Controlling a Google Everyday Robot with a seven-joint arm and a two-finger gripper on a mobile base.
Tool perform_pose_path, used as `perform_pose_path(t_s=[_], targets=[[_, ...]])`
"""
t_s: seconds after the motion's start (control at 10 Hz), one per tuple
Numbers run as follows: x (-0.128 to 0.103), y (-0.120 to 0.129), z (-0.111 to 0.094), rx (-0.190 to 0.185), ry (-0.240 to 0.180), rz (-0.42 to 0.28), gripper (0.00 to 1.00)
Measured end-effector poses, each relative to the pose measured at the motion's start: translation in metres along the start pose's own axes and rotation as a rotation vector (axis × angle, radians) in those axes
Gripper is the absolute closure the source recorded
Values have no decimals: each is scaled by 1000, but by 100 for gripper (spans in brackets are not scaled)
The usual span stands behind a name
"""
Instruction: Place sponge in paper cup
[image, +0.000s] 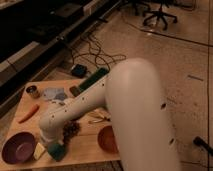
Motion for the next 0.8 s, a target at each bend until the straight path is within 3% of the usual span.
perform_pose_path(t_s=[0.4,0.8], targets=[[-7,5,3,-9,7,-20,20],[-10,11,19,-29,26,-33,20]])
